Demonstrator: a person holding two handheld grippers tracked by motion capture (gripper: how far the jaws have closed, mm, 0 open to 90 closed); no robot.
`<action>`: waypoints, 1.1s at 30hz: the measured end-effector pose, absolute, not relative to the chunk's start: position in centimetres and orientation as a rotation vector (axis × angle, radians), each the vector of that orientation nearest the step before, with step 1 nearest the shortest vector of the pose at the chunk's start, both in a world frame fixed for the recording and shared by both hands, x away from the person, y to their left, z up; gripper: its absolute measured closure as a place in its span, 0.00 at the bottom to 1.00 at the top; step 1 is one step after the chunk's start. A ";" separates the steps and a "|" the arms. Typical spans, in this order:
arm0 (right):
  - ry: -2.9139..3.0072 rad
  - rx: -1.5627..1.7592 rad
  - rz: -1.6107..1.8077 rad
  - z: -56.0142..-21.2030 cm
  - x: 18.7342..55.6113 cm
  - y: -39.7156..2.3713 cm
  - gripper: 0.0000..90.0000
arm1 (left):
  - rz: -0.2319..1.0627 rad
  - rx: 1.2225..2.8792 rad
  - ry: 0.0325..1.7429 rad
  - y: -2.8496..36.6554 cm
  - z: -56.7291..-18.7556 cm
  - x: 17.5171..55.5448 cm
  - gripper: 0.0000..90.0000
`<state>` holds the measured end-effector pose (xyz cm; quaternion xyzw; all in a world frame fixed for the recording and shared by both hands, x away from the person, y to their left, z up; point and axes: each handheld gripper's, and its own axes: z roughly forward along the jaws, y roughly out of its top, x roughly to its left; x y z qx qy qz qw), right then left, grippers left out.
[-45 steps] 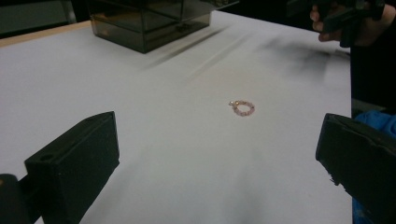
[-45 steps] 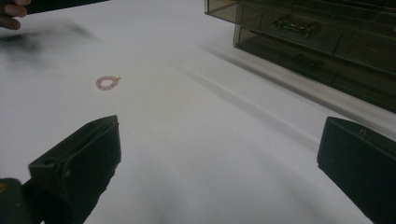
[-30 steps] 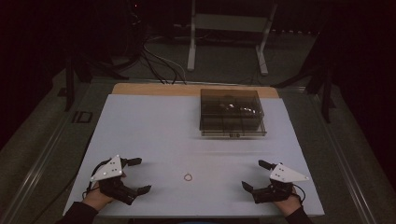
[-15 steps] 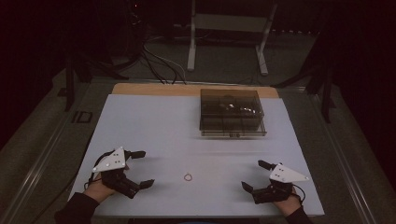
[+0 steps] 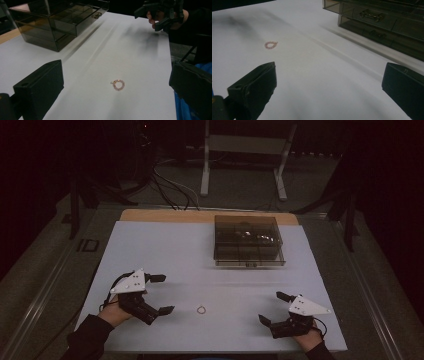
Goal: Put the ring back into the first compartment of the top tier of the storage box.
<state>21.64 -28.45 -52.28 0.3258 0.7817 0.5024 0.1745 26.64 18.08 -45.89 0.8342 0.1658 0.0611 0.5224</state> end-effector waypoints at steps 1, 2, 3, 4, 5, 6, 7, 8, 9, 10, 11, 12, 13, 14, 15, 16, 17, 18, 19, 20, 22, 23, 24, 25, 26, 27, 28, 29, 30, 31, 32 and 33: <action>2.216 0.923 1.425 -52.3 21.7 -28.4 0.00 | 0.144 2.001 0.395 17.9 -45.9 26.7 0.01; 2.216 0.922 1.423 -52.3 21.7 -28.4 0.00 | 0.150 2.007 0.394 17.6 -45.8 26.8 0.01; 2.216 0.922 1.423 -52.3 21.7 -28.4 0.00 | 0.150 2.007 0.394 17.6 -45.8 26.8 0.01; 2.215 0.921 1.423 -52.3 21.6 -28.4 0.00 | 0.139 1.997 0.388 17.2 -45.7 27.0 0.01; 2.214 0.920 1.423 -52.3 21.6 -28.4 0.00 | 0.141 1.996 0.384 17.0 -45.7 27.0 0.01; 2.214 0.920 1.423 -52.3 21.6 -28.4 0.00 | 0.141 1.996 0.384 17.0 -45.7 27.0 0.01; 2.214 0.921 1.424 -52.3 21.6 -28.4 0.00 | 0.140 1.999 0.380 16.8 -45.6 27.1 0.01; 2.215 0.921 1.424 -52.3 21.6 -28.4 0.00 | 0.138 1.998 0.375 16.6 -45.6 27.2 0.01; 2.216 0.921 1.423 -52.3 21.6 -28.4 0.00 | 0.137 1.999 0.369 16.3 -45.5 27.3 0.01; 2.216 0.920 1.423 -52.3 21.6 -28.4 0.00 | 0.138 2.001 0.368 16.1 -45.4 27.4 0.01; 2.216 0.918 1.422 -52.3 21.6 -28.4 0.00 | 0.138 2.000 0.365 15.9 -45.4 27.5 0.01; 2.215 0.918 1.423 -52.3 21.6 -28.4 0.00 | 0.138 2.001 0.362 15.8 -45.3 27.6 0.01; 2.216 0.918 1.423 -52.3 21.6 -28.4 0.00 | 0.137 2.001 0.361 15.6 -45.2 27.7 0.01; 2.216 0.918 1.423 -52.3 21.6 -28.4 0.00 | 0.137 2.001 0.357 15.4 -45.2 27.7 0.01; 2.216 0.916 1.423 -52.3 21.6 -28.4 0.00 | 0.137 2.001 0.356 15.3 -45.2 27.8 0.01; 2.215 0.916 1.423 -52.3 21.6 -28.4 0.00 | 0.138 2.000 0.355 15.1 -45.1 27.9 0.01; 2.216 0.914 1.422 -52.3 21.6 -28.4 0.00 | 0.138 2.001 0.356 14.9 -45.1 28.0 0.01; 2.216 0.914 1.422 -52.3 21.6 -28.4 0.00 | 0.139 2.002 0.354 14.8 -45.1 28.1 0.01; 2.217 0.915 1.422 -52.3 21.6 -28.3 0.00 | 0.138 2.002 0.353 14.6 -45.1 28.1 0.01; 2.217 0.914 1.422 -52.3 21.6 -28.3 0.00 | 0.140 2.004 0.354 14.3 -45.1 28.2 0.01; 2.217 0.914 1.422 -52.3 21.6 -28.3 0.00 | 0.144 2.010 0.351 13.9 -45.1 28.4 0.01; 2.218 0.913 1.420 -52.3 21.6 -28.3 0.00 | 0.143 2.010 0.353 13.7 -45.2 28.4 0.01; 2.218 0.914 1.422 -52.3 21.6 -28.3 0.00 | 0.138 2.009 0.357 13.5 -45.2 28.5 0.01; 2.217 0.914 1.422 -52.3 21.6 -28.3 0.00 | 0.135 2.005 0.365 13.3 -45.3 28.7 0.01; 2.217 0.914 1.421 -52.3 21.6 -28.3 0.00 | 0.133 2.009 0.367 13.1 -45.4 28.8 0.01; 2.219 0.913 1.420 -52.3 21.6 -28.3 0.00 | 0.126 2.010 0.371 12.9 -45.5 28.9 0.01; 2.221 0.913 1.420 -52.3 21.6 -28.3 0.00 | 0.126 2.015 0.375 12.7 -45.7 29.0 0.01; 2.223 0.914 1.419 -52.3 21.6 -28.3 0.00 | 0.139 2.019 0.383 12.5 -45.8 29.0 0.01; 2.225 0.914 1.418 -52.3 21.6 -28.3 0.00 | 0.138 2.018 0.387 12.3 -46.0 29.1 0.01; 2.225 0.913 1.417 -52.3 21.6 -28.3 0.00 | 0.136 2.021 0.391 12.1 -46.2 29.1 0.01; 2.225 0.912 1.418 -52.3 21.6 -28.3 0.00 | 0.137 2.023 0.390 11.9 -46.3 29.1 0.01; 2.224 0.911 1.418 -52.3 21.6 -28.3 0.00 | 0.144 2.027 0.391 11.7 -46.5 29.1 0.01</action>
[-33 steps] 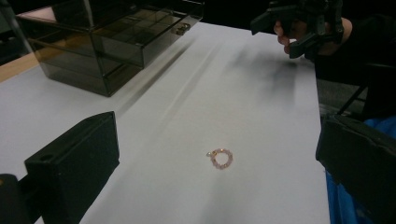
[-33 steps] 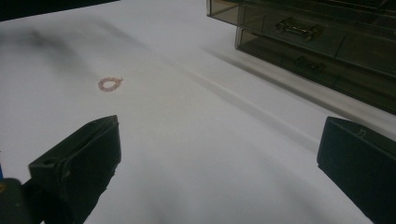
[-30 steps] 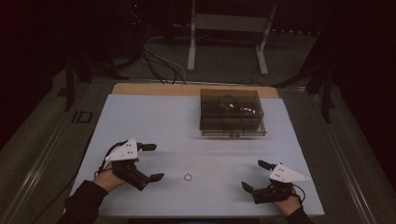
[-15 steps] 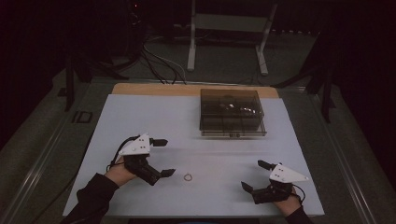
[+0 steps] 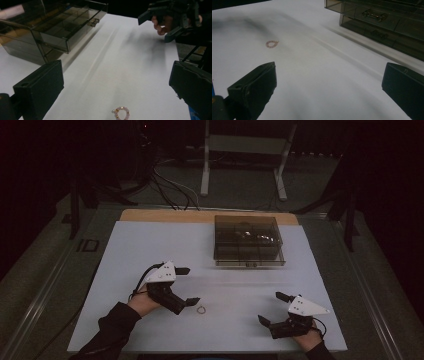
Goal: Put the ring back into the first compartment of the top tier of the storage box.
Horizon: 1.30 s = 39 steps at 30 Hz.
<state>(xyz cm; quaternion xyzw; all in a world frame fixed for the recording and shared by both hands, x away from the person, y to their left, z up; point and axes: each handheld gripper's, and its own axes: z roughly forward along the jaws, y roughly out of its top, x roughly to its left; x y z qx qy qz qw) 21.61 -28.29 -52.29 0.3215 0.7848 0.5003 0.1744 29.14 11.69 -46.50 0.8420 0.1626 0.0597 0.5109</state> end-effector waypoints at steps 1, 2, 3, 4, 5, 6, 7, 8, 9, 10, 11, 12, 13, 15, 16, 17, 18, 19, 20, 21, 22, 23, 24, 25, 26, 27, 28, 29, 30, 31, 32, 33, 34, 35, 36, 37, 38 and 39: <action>2.224 0.911 1.418 -52.3 21.6 -28.3 0.00 | 0.144 2.027 0.391 11.7 -46.5 29.1 0.01; 2.224 0.911 1.419 -52.3 21.6 -28.3 0.00 | 0.141 2.029 0.404 11.4 -46.9 29.2 0.01; 2.223 0.911 1.419 -52.3 21.6 -28.3 0.00 | 0.137 2.031 0.411 11.3 -47.1 29.2 0.01; 2.223 0.908 1.420 -52.3 21.6 -28.3 0.00 | 0.139 2.032 0.420 11.2 -47.3 29.2 0.01; 2.225 0.908 1.420 -52.3 21.6 -28.3 0.00 | 0.128 2.033 0.424 11.1 -47.5 29.2 0.01; 2.225 0.907 1.420 -52.3 21.6 -28.3 0.00 | 0.122 2.036 0.431 11.0 -47.7 29.2 0.01; 2.225 0.906 1.420 -52.3 21.6 -28.3 0.00 | 0.115 2.038 0.436 10.9 -47.9 29.2 0.01; 2.226 0.906 1.420 -52.3 21.6 -28.3 0.00 | 0.111 2.041 0.443 10.8 -48.2 29.1 0.01; 2.226 0.905 1.420 -52.3 21.6 -28.3 0.00 | 0.111 2.041 0.443 10.8 -48.2 29.1 0.01; 2.227 0.905 1.419 -52.3 21.6 -28.3 0.00 | 0.089 2.053 0.466 10.7 -48.7 29.1 0.01; 2.227 0.905 1.419 -52.3 21.6 -28.3 0.00 | 0.089 2.053 0.466 10.7 -48.7 29.1 0.01; 2.228 0.904 1.418 -52.3 21.6 -28.3 0.00 | 0.085 2.080 0.486 10.4 -49.2 29.0 0.01; 2.229 0.905 1.418 -52.3 21.6 -28.3 0.00 | 0.085 2.080 0.486 10.4 -49.2 29.0 0.01; 2.230 0.904 1.417 -52.3 21.6 -28.2 0.00 | 0.086 2.097 0.480 10.1 -49.7 28.8 0.01; 2.230 0.904 1.416 -52.3 21.6 -28.2 0.00 | 0.094 2.113 0.485 9.9 -50.1 28.6 0.01; 2.230 0.903 1.416 -52.3 21.6 -28.2 0.00 | 0.091 2.115 0.486 9.8 -50.2 28.6 0.01; 2.230 0.902 1.416 -52.3 21.6 -28.2 0.00 | 0.090 2.119 0.489 9.8 -50.4 28.5 0.04; 2.230 0.903 1.416 -52.3 21.6 -28.2 0.00 | 0.105 2.121 0.504 9.7 -50.6 28.5 0.08; 2.231 0.903 1.416 -52.3 21.6 -28.2 0.00 | 0.103 2.129 0.514 9.7 -50.8 28.5 0.09; 2.232 0.902 1.416 -52.3 21.6 -28.3 0.00 | 0.097 2.135 0.519 9.7 -50.9 28.5 0.10; 2.233 0.902 1.414 -52.3 21.6 -28.2 0.00 | 0.106 2.138 0.531 9.7 -51.1 28.4 0.15; 2.233 0.901 1.414 -52.3 21.6 -28.2 0.00 | 0.116 2.146 0.548 9.6 -51.3 28.4 0.19; 2.234 0.900 1.415 -52.3 21.6 -28.2 0.00 | 0.108 2.153 0.554 9.6 -51.5 28.4 0.19; 2.235 0.899 1.416 -52.3 21.6 -28.2 0.00 | 0.108 2.162 0.555 9.6 -51.6 28.4 0.20; 2.235 0.899 1.415 -52.3 21.6 -28.2 0.00 | 0.112 2.171 0.561 9.6 -51.8 28.4 0.22; 2.236 0.898 1.416 -52.3 21.6 -28.2 0.00 | 0.106 2.172 0.563 9.7 -51.9 28.3 0.28; 2.236 0.898 1.416 -52.3 21.6 -28.2 0.00 | 0.105 2.181 0.564 9.7 -52.0 28.3 0.30; 2.237 0.899 1.416 -52.3 21.6 -28.2 0.00 | 0.112 2.193 0.564 9.7 -52.1 28.3 0.33; 2.237 0.898 1.416 -52.3 21.6 -28.2 0.00 | 0.108 2.205 0.567 9.7 -52.3 28.3 0.37; 2.237 0.898 1.416 -52.3 21.6 -28.2 0.00 | 0.103 2.212 0.569 9.7 -52.4 28.2 0.37; 2.237 0.898 1.415 -52.3 21.6 -28.2 0.00 | 0.108 2.224 0.570 9.7 -52.4 28.2 0.41; 2.237 0.897 1.415 -52.3 21.6 -28.2 0.00 | 0.113 2.235 0.577 9.7 -52.5 28.2 0.43; 2.238 0.897 1.414 -52.3 21.6 -28.2 0.00 | 0.113 2.245 0.583 9.7 -52.7 28.2 0.46; 2.238 0.897 1.414 -52.3 21.6 -28.2 0.00 | 0.122 2.253 0.583 9.7 -52.7 28.1 0.48; 2.238 0.896 1.413 -52.3 21.6 -28.2 0.00 | 0.123 2.251 0.591 9.6 -52.8 28.1 0.50; 2.238 0.895 1.414 -52.3 21.6 -28.2 0.00 | 0.126 2.260 0.597 9.6 -52.9 28.1 0.53; 2.238 0.895 1.413 -52.3 21.6 -28.2 0.00 | 0.130 2.266 0.602 9.5 -53.0 28.1 0.55; 2.238 0.895 1.412 -52.3 21.6 -28.2 0.00 | 0.119 2.264 0.607 9.5 -53.1 28.2 0.56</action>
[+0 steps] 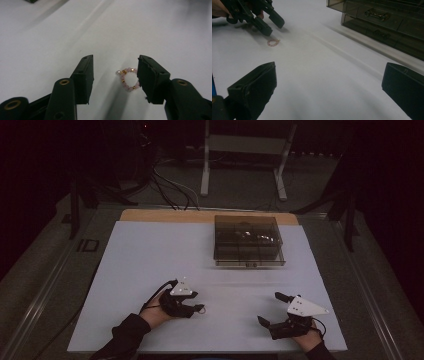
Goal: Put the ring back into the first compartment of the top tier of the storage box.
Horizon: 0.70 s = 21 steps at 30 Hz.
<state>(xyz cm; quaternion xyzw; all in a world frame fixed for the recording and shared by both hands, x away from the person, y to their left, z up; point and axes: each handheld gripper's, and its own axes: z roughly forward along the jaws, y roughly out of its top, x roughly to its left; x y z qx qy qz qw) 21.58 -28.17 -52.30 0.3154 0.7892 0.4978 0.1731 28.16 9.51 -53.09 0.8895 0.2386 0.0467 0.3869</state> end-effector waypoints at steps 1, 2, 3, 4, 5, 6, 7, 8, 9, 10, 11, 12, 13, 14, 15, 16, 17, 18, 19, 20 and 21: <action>2.239 0.896 1.412 -52.3 21.6 -28.2 0.00 | 0.112 2.271 0.612 9.5 -53.2 28.2 0.59; 2.239 0.895 1.411 -52.3 21.6 -28.2 0.00 | 0.110 2.274 0.608 9.4 -53.3 28.2 0.62; 2.239 0.895 1.411 -52.3 21.6 -28.2 0.00 | 0.098 2.278 0.609 9.3 -53.3 28.2 0.62; 2.238 0.895 1.411 -52.3 21.6 -28.2 0.00 | 0.097 2.287 0.613 9.2 -53.4 28.2 0.65; 2.238 0.893 1.411 -52.3 21.6 -28.2 0.00 | 0.101 2.299 0.609 9.0 -53.5 28.1 0.67; 2.238 0.893 1.410 -52.3 21.6 -28.2 0.00 | 0.098 2.307 0.605 8.9 -53.6 28.1 0.69; 2.239 0.895 1.411 -52.3 21.6 -28.2 0.00 | 0.101 2.318 0.606 8.8 -53.6 28.1 0.72; 2.239 0.895 1.411 -52.3 21.6 -28.2 0.00 | 0.097 2.333 0.602 8.7 -53.8 28.1 0.73; 2.239 0.894 1.408 -52.3 21.6 -28.1 0.00 | 0.091 2.335 0.597 8.6 -53.8 28.0 0.75; 2.239 0.893 1.406 -52.3 21.6 -28.1 0.00 | 0.098 2.334 0.600 8.5 -53.9 27.9 0.76; 2.239 0.893 1.405 -52.3 21.6 -28.1 0.00 | 0.090 2.333 0.601 8.5 -53.8 28.0 0.78; 2.239 0.892 1.406 -52.3 21.5 -28.1 0.00 | 0.081 2.334 0.597 8.5 -53.8 28.0 0.80; 2.239 0.891 1.405 -52.3 21.5 -28.1 0.00 | 0.087 2.337 0.600 8.5 -53.9 28.0 0.82; 2.239 0.892 1.405 -52.3 21.5 -28.1 0.00 | 0.086 2.333 0.612 8.4 -53.9 28.1 0.84; 2.239 0.893 1.403 -52.3 21.6 -28.1 0.00 | 0.088 2.335 0.611 8.4 -53.9 28.1 0.86; 2.240 0.894 1.400 -52.3 21.6 -28.1 0.00 | 0.098 2.337 0.615 8.4 -53.9 28.0 0.89; 2.240 0.894 1.399 -52.3 21.6 -28.1 0.00 | 0.100 2.340 0.621 8.4 -53.9 28.1 0.91; 2.239 0.893 1.399 -52.3 21.6 -28.1 0.00 | 0.103 2.340 0.628 8.4 -53.9 28.1 0.93; 2.239 0.892 1.400 -52.3 21.6 -28.1 0.00 | 0.110 2.342 0.627 8.4 -53.9 28.1 0.96; 2.239 0.893 1.399 -52.3 21.6 -28.1 0.00 | 0.110 2.342 0.631 8.4 -53.9 28.1 0.98; 2.239 0.893 1.399 -52.3 21.6 -28.1 0.00 | 0.110 2.343 0.632 8.4 -53.9 28.1 0.98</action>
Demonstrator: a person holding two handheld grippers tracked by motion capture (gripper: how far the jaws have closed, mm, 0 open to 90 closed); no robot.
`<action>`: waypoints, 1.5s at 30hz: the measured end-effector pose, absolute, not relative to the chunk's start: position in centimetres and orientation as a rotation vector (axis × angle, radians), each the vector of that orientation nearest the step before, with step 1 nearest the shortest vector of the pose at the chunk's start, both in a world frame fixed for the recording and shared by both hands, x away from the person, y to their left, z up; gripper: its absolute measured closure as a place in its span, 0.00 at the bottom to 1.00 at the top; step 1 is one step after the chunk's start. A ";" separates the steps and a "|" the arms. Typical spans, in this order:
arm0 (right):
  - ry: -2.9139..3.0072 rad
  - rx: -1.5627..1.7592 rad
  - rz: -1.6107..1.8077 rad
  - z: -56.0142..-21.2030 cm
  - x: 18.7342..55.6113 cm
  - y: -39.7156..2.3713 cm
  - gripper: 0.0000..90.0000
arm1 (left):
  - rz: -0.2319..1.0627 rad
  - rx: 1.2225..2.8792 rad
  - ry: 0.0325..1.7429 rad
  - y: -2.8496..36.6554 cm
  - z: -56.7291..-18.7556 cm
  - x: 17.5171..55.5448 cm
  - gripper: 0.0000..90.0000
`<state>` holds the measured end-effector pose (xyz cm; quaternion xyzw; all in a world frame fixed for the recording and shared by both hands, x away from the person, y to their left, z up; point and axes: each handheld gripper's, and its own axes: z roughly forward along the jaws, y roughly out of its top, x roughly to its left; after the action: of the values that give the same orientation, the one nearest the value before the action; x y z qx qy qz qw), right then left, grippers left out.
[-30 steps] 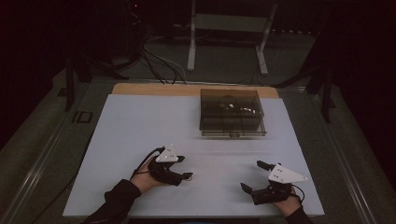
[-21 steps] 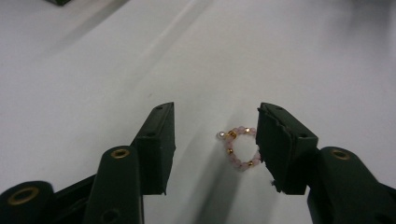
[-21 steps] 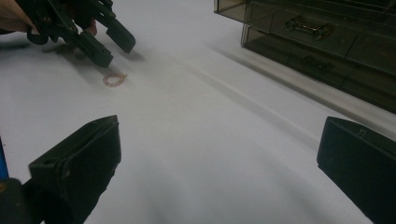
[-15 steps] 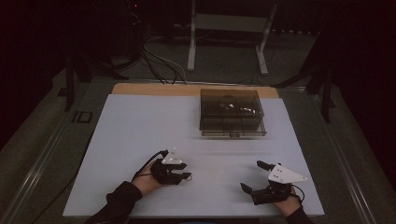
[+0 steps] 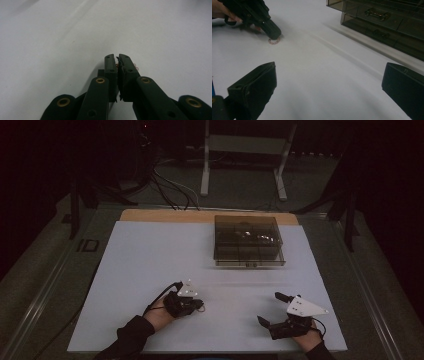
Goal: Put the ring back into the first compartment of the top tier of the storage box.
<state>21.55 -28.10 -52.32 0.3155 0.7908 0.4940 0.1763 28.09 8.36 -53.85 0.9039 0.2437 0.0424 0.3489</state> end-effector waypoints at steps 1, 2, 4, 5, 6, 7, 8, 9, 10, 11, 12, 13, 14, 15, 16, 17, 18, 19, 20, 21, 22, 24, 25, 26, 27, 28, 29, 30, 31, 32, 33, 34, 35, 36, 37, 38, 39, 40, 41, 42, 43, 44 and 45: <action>2.240 0.894 1.399 -52.3 21.5 -28.1 0.00 | 0.110 2.344 0.629 8.4 -53.8 28.1 0.98; 2.240 0.894 1.398 -52.3 21.5 -28.1 0.00 | 0.106 2.345 0.630 8.4 -53.8 28.1 0.98; 2.243 0.892 1.397 -52.3 21.5 -28.1 0.00 | 0.115 2.348 0.618 8.4 -53.8 28.1 0.99; 2.242 0.892 1.397 -52.3 21.5 -28.1 0.00 | 0.113 2.347 0.620 8.4 -53.8 28.1 0.99; 2.242 0.892 1.397 -52.3 21.5 -28.1 0.00 | 0.111 2.349 0.618 8.4 -53.8 28.1 0.99; 2.242 0.893 1.397 -52.3 21.5 -28.1 0.00 | 0.110 2.348 0.615 8.4 -53.8 28.1 0.99; 2.241 0.893 1.397 -52.3 21.5 -28.1 0.00 | 0.106 2.349 0.612 8.4 -53.8 28.1 0.99; 2.241 0.893 1.397 -52.3 21.5 -28.1 0.00 | 0.095 2.345 0.612 8.4 -53.8 28.1 0.99; 2.240 0.893 1.397 -52.3 21.5 -28.1 0.00 | 0.101 2.344 0.611 8.4 -53.8 28.0 0.99; 2.239 0.892 1.397 -52.3 21.5 -28.1 0.00 | 0.102 2.356 0.600 8.4 -53.7 28.0 0.99; 2.238 0.892 1.398 -52.3 21.5 -28.1 0.00 | 0.102 2.353 0.599 8.4 -53.7 28.0 0.99; 2.239 0.892 1.398 -52.3 21.5 -28.1 0.00 | 0.100 2.353 0.600 8.4 -53.7 28.0 0.99; 2.239 0.892 1.397 -52.3 21.5 -28.1 0.00 | 0.096 2.354 0.602 8.4 -53.6 28.0 0.99; 2.239 0.893 1.397 -52.3 21.5 -28.1 0.00 | 0.098 2.351 0.602 8.4 -53.6 27.9 0.99; 2.240 0.892 1.397 -52.3 21.5 -28.1 0.00 | 0.093 2.350 0.603 8.4 -53.5 28.0 0.99; 2.239 0.892 1.398 -52.3 21.5 -28.1 0.00 | 0.094 2.348 0.601 8.4 -53.5 28.0 0.99; 2.239 0.890 1.399 -52.3 21.5 -28.1 0.00 | 0.093 2.346 0.600 8.5 -53.3 28.0 0.99; 2.238 0.892 1.400 -52.3 21.5 -28.1 0.00 | 0.087 2.344 0.599 8.5 -53.3 28.0 0.99; 2.238 0.892 1.399 -52.3 21.5 -28.1 0.00 | 0.088 2.341 0.599 8.4 -53.2 28.0 0.99; 2.238 0.892 1.399 -52.3 21.5 -28.1 0.00 | 0.088 2.341 0.599 8.4 -53.2 28.0 0.99; 2.238 0.893 1.399 -52.3 21.5 -28.1 0.00 | 0.085 2.338 0.598 8.4 -53.0 28.0 0.99; 2.239 0.891 1.399 -52.3 21.5 -28.1 0.00 | 0.088 2.332 0.596 8.4 -52.9 28.0 0.99; 2.239 0.890 1.399 -52.3 21.5 -28.1 0.00 | 0.082 2.335 0.590 8.4 -52.8 28.0 0.99; 2.239 0.890 1.399 -52.3 21.5 -28.1 0.00 | 0.084 2.333 0.587 8.5 -52.7 28.0 0.99; 2.238 0.892 1.399 -52.3 21.5 -28.1 0.00 | 0.075 2.321 0.597 8.4 -52.6 28.1 0.99; 2.238 0.892 1.399 -52.3 21.5 -28.1 0.00 | 0.072 2.319 0.597 8.4 -52.5 28.1 0.99; 2.238 0.892 1.398 -52.3 21.5 -28.1 0.00 | 0.077 2.317 0.595 8.5 -52.4 28.1 0.99; 2.238 0.891 1.399 -52.3 21.5 -28.1 0.00 | 0.073 2.312 0.597 8.5 -52.3 28.2 0.99; 2.238 0.892 1.400 -52.3 21.5 -28.1 0.00 | 0.075 2.309 0.596 8.5 -52.2 28.2 0.99; 2.238 0.892 1.400 -52.3 21.5 -28.1 0.00 | 0.079 2.307 0.595 8.5 -52.0 28.2 0.99; 2.238 0.892 1.400 -52.3 21.5 -28.1 0.00 | 0.075 2.301 0.597 8.5 -51.9 28.3 0.99; 2.238 0.892 1.399 -52.3 21.6 -28.1 0.00 | 0.081 2.300 0.593 8.5 -51.7 28.3 0.99; 2.238 0.892 1.399 -52.3 21.6 -28.1 0.00 | 0.082 2.296 0.594 8.5 -51.5 28.4 0.99; 2.238 0.894 1.401 -52.3 21.6 -28.1 0.00 | 0.077 2.296 0.591 8.5 -51.3 28.5 0.99; 2.238 0.893 1.400 -52.3 21.6 -28.1 0.00 | 0.083 2.292 0.590 8.5 -51.1 28.5 0.99; 2.239 0.893 1.399 -52.3 21.6 -28.1 0.00 | 0.085 2.295 0.586 8.5 -50.9 28.6 0.99; 2.238 0.892 1.400 -52.3 21.6 -28.1 0.00 | 0.085 2.294 0.582 8.4 -50.7 28.6 0.99; 2.238 0.892 1.400 -52.3 21.6 -28.1 0.00 | 0.084 2.287 0.583 8.4 -50.6 28.7 0.99; 2.238 0.892 1.401 -52.3 21.6 -28.1 0.00 | 0.081 2.285 0.583 8.3 -50.4 28.7 0.99; 2.238 0.892 1.401 -52.3 21.6 -28.1 0.00 | 0.084 2.286 0.576 8.3 -50.3 28.8 0.99; 2.237 0.892 1.401 -52.3 21.6 -28.1 0.00 | 0.085 2.283 0.576 8.2 -50.1 28.8 0.99; 2.238 0.891 1.401 -52.3 21.6 -28.1 0.00 | 0.083 2.284 0.572 8.2 -50.0 28.9 0.99; 2.238 0.892 1.401 -52.3 21.6 -28.1 0.00 | 0.084 2.280 0.571 8.1 -49.8 28.9 0.99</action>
<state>21.56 -28.14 -52.31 0.3151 0.7904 0.4948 0.1763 28.92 8.13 -49.79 0.8947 0.2243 0.0328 0.3848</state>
